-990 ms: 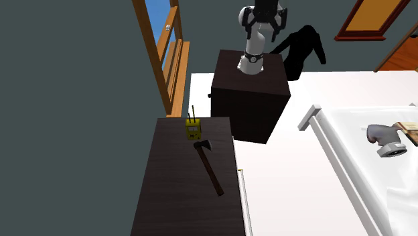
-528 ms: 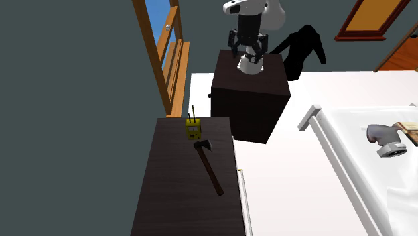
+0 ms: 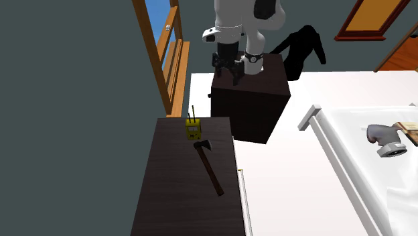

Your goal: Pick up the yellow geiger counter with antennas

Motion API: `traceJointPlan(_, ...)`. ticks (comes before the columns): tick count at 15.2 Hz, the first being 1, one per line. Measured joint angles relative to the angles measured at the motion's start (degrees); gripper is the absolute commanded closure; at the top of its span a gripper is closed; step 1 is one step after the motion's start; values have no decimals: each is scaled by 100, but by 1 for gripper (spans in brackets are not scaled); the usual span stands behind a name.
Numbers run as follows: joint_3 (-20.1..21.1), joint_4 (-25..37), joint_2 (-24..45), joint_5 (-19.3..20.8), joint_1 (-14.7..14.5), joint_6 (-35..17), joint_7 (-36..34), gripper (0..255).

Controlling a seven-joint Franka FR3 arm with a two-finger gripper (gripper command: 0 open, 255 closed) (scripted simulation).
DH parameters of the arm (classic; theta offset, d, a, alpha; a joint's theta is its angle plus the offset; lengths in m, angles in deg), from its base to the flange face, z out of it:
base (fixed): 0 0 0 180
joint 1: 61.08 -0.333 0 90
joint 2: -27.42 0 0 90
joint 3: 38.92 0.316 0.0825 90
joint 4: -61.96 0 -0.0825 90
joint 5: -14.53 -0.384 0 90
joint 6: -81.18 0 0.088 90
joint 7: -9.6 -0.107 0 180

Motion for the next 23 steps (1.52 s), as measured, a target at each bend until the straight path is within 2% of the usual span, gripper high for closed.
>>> traceJointPlan(12, -334, 1051, 2245, -742, 496, -863, -72, 0)
traceJointPlan(23, -376, 2427, 4214, -1435, 1155, -1137, -232, 0)
